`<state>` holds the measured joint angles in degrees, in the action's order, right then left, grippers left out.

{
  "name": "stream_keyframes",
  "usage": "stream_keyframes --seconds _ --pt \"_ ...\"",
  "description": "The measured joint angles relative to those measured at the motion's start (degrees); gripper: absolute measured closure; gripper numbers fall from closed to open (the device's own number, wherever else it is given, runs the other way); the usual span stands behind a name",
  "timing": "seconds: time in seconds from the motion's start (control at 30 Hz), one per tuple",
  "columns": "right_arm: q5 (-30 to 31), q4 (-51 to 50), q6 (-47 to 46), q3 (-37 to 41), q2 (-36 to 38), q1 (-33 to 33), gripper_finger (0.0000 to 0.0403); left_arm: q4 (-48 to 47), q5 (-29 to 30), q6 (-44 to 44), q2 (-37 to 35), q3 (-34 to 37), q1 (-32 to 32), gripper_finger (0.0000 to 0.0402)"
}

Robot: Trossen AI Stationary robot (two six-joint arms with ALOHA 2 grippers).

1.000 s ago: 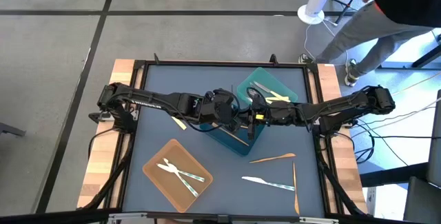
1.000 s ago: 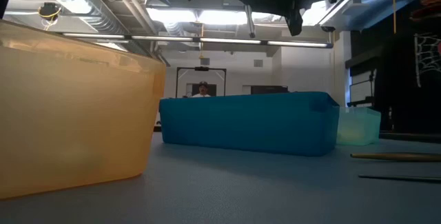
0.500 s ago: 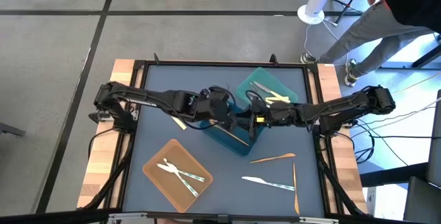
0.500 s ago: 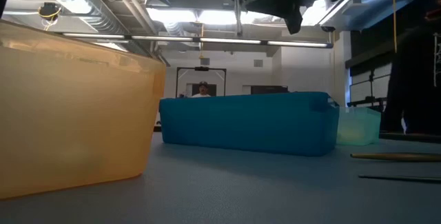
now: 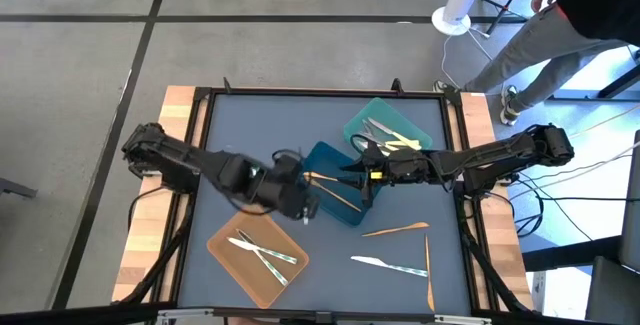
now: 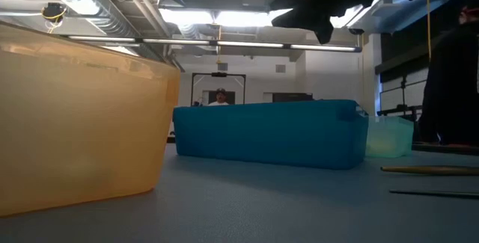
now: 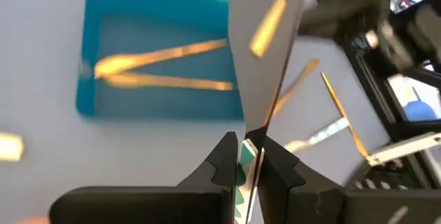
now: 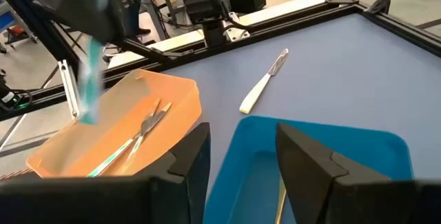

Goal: Sort silverware by color (type)
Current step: Put the left blue knife into the orange bin

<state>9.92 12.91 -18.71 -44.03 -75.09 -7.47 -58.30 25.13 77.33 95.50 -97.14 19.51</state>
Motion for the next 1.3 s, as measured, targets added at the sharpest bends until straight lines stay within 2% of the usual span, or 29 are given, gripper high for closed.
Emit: stream_keyframes --seconds 0.3,0.5,0.8,1.3 --pt "0.01 0.04 1.22 0.00 0.00 0.01 0.0253 -9.38 0.84 27.14 0.41 0.00 11.93 0.0378" --pt "-0.03 0.16 1.22 0.00 0.00 -0.01 0.0253 -13.77 -1.28 39.81 4.13 0.00 17.67 0.0378" --pt "-0.06 0.33 1.22 0.02 0.00 0.00 0.0253 -17.17 -14.36 45.40 10.32 0.00 20.11 0.0378" --pt "-0.10 0.26 1.22 0.04 0.00 -0.01 0.0253 -17.49 -19.88 45.60 18.22 0.02 20.00 0.0378"
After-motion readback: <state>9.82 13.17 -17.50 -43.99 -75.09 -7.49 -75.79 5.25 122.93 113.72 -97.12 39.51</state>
